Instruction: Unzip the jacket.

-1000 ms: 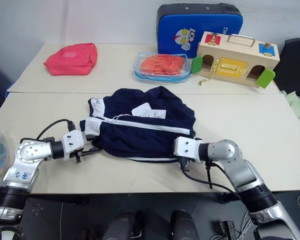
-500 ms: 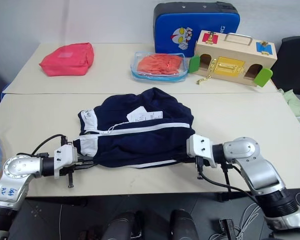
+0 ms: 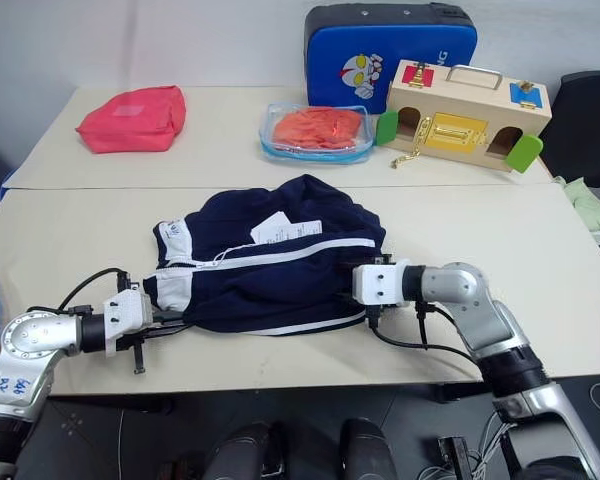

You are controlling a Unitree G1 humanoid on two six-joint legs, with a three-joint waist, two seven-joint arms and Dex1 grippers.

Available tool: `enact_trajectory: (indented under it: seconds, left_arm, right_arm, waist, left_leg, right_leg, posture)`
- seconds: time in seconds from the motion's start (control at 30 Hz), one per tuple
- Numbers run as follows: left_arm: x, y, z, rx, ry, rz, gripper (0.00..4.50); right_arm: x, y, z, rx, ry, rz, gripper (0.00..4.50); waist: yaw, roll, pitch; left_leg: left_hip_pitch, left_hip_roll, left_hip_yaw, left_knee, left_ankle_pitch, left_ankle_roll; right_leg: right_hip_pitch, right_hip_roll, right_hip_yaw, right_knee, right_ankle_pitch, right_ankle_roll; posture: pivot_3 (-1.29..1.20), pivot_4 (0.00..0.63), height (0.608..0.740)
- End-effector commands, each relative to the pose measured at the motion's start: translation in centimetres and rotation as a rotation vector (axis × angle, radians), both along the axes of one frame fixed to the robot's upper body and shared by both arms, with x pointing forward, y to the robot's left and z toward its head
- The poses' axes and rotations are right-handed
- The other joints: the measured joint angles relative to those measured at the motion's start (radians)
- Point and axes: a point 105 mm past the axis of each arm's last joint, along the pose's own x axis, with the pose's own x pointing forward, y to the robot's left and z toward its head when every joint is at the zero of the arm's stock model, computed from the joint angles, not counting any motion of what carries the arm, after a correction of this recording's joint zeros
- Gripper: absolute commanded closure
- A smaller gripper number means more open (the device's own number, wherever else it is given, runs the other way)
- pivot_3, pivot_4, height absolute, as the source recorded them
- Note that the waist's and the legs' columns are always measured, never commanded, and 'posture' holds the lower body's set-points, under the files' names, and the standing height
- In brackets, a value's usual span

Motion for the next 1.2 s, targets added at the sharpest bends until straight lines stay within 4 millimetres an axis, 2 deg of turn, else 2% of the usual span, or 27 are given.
enact_trajectory:
  seconds: [0.03, 0.17, 0.23, 0.4, 0.47, 0.6, 0.67, 0.73, 0.93, 1.03, 1.2]
  left_arm:
    - [0.3, 0.0, 0.2, 0.010, -0.015, 0.003, 4.50]
    - [0.3, 0.0, 0.3, 0.009, -0.018, 0.003, 4.50]
    - [0.0, 0.0, 0.5, -0.013, -0.008, -0.011, 4.50]
    - [-1.1, -0.2, 1.5, -0.091, 0.030, -0.052, 4.50]
    - [-1.9, -0.4, 2.3, -0.156, 0.077, -0.072, 4.50]
    - [-3.7, -1.0, 3.3, -0.202, 0.156, -0.130, 4.50]
    - [-5.0, -1.0, 3.2, -0.178, 0.218, -0.168, 4.50]
    - [-5.7, -0.9, 3.0, -0.159, 0.242, -0.176, 4.50]
    - [-6.3, 0.8, 1.2, -0.053, 0.226, -0.126, 4.50]
    - [-7.4, 1.7, 0.0, 0.024, 0.248, -0.138, 4.50]
    - [-8.1, 1.6, -0.3, 0.045, 0.246, -0.173, 4.50]
  right_arm:
    - [0.3, 0.1, 0.1, -0.011, -0.016, 0.002, 2.54]
    - [-0.2, 0.1, 0.9, 0.000, 0.019, 0.029, 3.89]
    - [-1.2, 0.0, 1.4, 0.008, 0.081, 0.068, 4.48]
    - [-3.1, -0.4, 3.0, 0.065, 0.231, 0.134, 4.48]
    - [-4.3, -0.6, 4.0, 0.102, 0.325, 0.181, 4.48]
    - [-7.3, -1.7, 4.5, 0.053, 0.491, 0.298, 4.48]
    - [-8.6, -2.5, 3.9, 0.005, 0.583, 0.310, 4.48]
    - [-9.1, -2.8, 3.1, -0.022, 0.608, 0.296, 4.48]
    - [-9.8, -1.9, -0.6, 0.020, 0.607, 0.216, 4.48]
    - [-11.4, -3.4, -2.8, -0.061, 0.693, 0.179, 4.48]
    - [-13.0, -3.5, -2.6, -0.025, 0.775, 0.174, 4.48]
  waist:
    - [-0.003, 0.000, 0.000]
    - [-0.005, 0.000, 0.000]
    - [-0.004, 0.000, 0.000]
    - [-0.005, 0.000, 0.000]
    - [-0.005, 0.000, 0.000]
    - [-0.004, 0.000, 0.000]
    - [-0.003, 0.000, 0.000]
    - [-0.003, 0.000, 0.000]
    - [-0.003, 0.000, 0.000]
    - [-0.002, 0.000, 0.000]
    - [-0.002, 0.000, 0.000]
  left_leg:
    - [0.000, 0.000, 0.000, 0.000, 0.000, 0.000]
    - [0.000, 0.000, 0.000, 0.000, 0.000, 0.000]
    - [0.000, 0.000, 0.000, 0.000, 0.000, 0.000]
    - [0.000, 0.000, -0.001, 0.000, 0.000, 0.001]
    - [0.000, 0.001, -0.001, 0.000, 0.000, 0.001]
    - [0.000, 0.001, -0.001, 0.000, 0.000, 0.002]
    - [0.000, 0.001, -0.002, 0.000, -0.001, 0.002]
    - [0.000, 0.001, -0.002, 0.000, -0.002, 0.001]
    - [0.000, 0.001, -0.001, 0.000, -0.005, -0.005]
    - [0.000, 0.001, -0.001, 0.000, -0.006, -0.006]
    - [0.000, 0.001, 0.000, 0.001, -0.008, -0.005]
  right_leg:
    - [0.000, 0.000, 0.000, 0.000, 0.000, 0.000]
    - [0.000, 0.000, 0.000, 0.000, 0.000, 0.000]
    - [0.000, 0.000, 0.000, 0.000, 0.000, 0.000]
    - [0.001, 0.000, 0.001, 0.000, 0.000, 0.000]
    - [0.000, 0.000, 0.001, 0.000, 0.000, 0.000]
    - [0.001, -0.001, 0.001, -0.001, 0.000, 0.000]
    - [0.001, -0.001, 0.001, -0.002, 0.000, 0.000]
    - [0.002, -0.001, 0.001, -0.003, 0.000, 0.000]
    - [0.001, -0.001, 0.001, -0.002, 0.000, 0.000]
    - [0.000, -0.001, 0.002, -0.003, 0.000, 0.000]
    - [0.001, -0.002, 0.001, -0.004, 0.000, 0.000]
  posture:
    - [0.00, 0.150, 0.740]
    - [0.00, 0.150, 0.740]
    - [0.00, 0.150, 0.740]
    - [0.00, 0.150, 0.740]
    - [0.00, 0.150, 0.740]
    - [0.00, 0.150, 0.740]
    - [0.00, 0.150, 0.740]
    - [0.00, 0.150, 0.740]
    - [0.00, 0.150, 0.740]
    - [0.00, 0.150, 0.740]
    - [0.00, 0.150, 0.740]
